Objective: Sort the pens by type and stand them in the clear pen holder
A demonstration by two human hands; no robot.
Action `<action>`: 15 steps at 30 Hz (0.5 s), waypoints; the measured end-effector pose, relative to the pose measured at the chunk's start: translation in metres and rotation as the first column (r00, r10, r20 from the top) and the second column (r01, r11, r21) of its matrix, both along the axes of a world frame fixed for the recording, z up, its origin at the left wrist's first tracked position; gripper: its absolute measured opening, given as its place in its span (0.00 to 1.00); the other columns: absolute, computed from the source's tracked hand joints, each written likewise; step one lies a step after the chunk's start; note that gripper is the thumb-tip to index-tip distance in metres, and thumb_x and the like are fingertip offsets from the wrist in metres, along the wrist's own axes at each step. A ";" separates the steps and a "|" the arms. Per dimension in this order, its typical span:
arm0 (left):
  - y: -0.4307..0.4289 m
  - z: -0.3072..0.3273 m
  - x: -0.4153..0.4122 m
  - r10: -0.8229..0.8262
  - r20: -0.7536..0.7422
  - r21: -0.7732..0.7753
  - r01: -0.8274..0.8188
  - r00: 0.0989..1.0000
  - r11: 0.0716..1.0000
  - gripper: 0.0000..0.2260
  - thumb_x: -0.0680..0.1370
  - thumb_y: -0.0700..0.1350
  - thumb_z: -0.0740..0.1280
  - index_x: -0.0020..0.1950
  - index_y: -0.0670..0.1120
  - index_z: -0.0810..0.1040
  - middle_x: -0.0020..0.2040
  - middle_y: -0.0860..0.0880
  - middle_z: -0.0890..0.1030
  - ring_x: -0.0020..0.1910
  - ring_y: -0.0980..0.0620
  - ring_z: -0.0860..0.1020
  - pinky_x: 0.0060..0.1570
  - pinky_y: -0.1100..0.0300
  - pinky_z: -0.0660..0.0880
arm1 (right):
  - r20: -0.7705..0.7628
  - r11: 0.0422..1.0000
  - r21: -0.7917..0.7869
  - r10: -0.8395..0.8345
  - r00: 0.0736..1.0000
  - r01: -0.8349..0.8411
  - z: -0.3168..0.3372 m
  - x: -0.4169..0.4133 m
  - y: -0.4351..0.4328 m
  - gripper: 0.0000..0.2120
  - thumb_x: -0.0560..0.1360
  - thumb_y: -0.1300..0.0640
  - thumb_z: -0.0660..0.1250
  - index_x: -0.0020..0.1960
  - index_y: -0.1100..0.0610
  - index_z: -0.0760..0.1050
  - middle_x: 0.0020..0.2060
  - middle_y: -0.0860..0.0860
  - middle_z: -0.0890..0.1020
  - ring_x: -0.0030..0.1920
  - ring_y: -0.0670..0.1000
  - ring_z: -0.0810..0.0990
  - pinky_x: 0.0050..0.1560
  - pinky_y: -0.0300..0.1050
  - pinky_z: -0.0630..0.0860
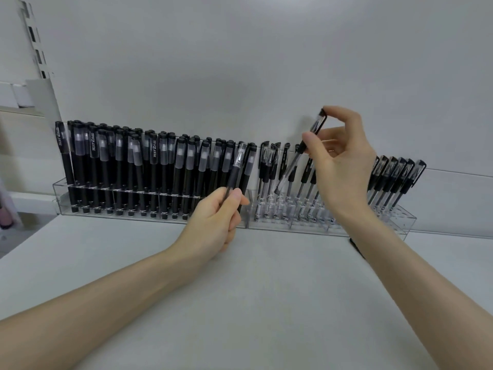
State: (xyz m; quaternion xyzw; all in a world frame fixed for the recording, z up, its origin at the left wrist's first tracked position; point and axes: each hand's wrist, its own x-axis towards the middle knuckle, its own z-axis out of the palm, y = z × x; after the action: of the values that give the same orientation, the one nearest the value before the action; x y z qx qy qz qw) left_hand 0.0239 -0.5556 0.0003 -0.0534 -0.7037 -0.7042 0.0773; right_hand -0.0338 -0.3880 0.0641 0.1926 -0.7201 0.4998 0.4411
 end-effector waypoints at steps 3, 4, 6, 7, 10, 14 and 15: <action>0.000 0.001 0.000 0.000 0.005 0.022 0.000 1.000 1.000 0.11 0.82 0.49 0.56 0.45 0.43 0.71 0.26 0.52 0.63 0.23 0.55 0.57 0.24 0.64 0.53 | 0.017 0.998 0.059 -0.001 1.000 0.000 -0.008 -0.006 -0.005 0.15 0.74 0.60 0.70 0.59 0.54 0.73 0.35 0.43 0.77 0.36 0.41 0.78 0.41 0.32 0.74; -0.001 0.001 0.000 -0.002 0.009 0.033 0.002 1.000 0.999 0.11 0.82 0.48 0.56 0.45 0.44 0.70 0.26 0.52 0.63 0.23 0.56 0.57 0.24 0.64 0.52 | 0.021 0.997 0.079 0.000 1.000 -0.002 -0.011 -0.007 -0.006 0.14 0.74 0.60 0.70 0.59 0.54 0.74 0.35 0.43 0.77 0.36 0.41 0.78 0.41 0.31 0.74; -0.002 0.001 0.000 -0.008 0.013 0.047 0.007 1.000 0.999 0.10 0.82 0.46 0.55 0.43 0.44 0.68 0.25 0.53 0.64 0.22 0.56 0.57 0.23 0.64 0.52 | 0.036 0.992 0.126 -0.002 0.999 -0.002 -0.015 -0.009 -0.010 0.14 0.74 0.59 0.70 0.58 0.54 0.74 0.35 0.43 0.77 0.36 0.43 0.78 0.41 0.33 0.74; -0.002 0.001 0.000 -0.010 0.012 0.050 0.010 1.000 0.999 0.10 0.82 0.46 0.55 0.43 0.44 0.68 0.25 0.53 0.65 0.22 0.56 0.57 0.24 0.64 0.52 | 0.046 0.988 0.157 -0.009 0.999 0.002 -0.016 -0.010 -0.011 0.13 0.74 0.59 0.70 0.59 0.55 0.75 0.35 0.44 0.78 0.36 0.44 0.78 0.42 0.35 0.75; -0.002 0.000 0.000 -0.006 -0.010 0.034 0.006 1.000 0.999 0.09 0.81 0.45 0.56 0.44 0.44 0.70 0.26 0.53 0.67 0.23 0.55 0.59 0.26 0.61 0.54 | 0.072 0.962 0.272 -0.055 0.996 0.034 -0.018 -0.010 -0.012 0.12 0.75 0.59 0.69 0.59 0.57 0.76 0.37 0.49 0.80 0.38 0.50 0.79 0.46 0.46 0.77; -0.002 -0.002 0.001 -0.014 -0.056 -0.011 0.013 0.998 1.000 0.10 0.81 0.48 0.57 0.49 0.46 0.75 0.26 0.53 0.66 0.24 0.55 0.59 0.25 0.62 0.56 | 0.090 0.951 0.308 -0.066 0.994 0.035 -0.018 -0.008 -0.010 0.11 0.76 0.60 0.68 0.59 0.57 0.77 0.38 0.49 0.80 0.38 0.51 0.80 0.46 0.49 0.77; -0.001 -0.002 0.001 -0.021 -0.062 -0.019 0.020 0.998 1.000 0.10 0.81 0.49 0.57 0.49 0.47 0.76 0.26 0.52 0.66 0.23 0.56 0.59 0.24 0.63 0.56 | 0.093 0.951 0.306 -0.068 0.993 0.036 -0.017 -0.008 -0.010 0.11 0.76 0.60 0.68 0.59 0.57 0.77 0.37 0.49 0.80 0.38 0.51 0.79 0.47 0.48 0.77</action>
State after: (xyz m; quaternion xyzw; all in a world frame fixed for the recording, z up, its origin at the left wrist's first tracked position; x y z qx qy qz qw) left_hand 0.0253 -0.5570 -0.0014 -0.0834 -0.7070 -0.6963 0.0914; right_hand -0.0420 -0.3978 0.0471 0.2132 -0.8150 0.3804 0.3815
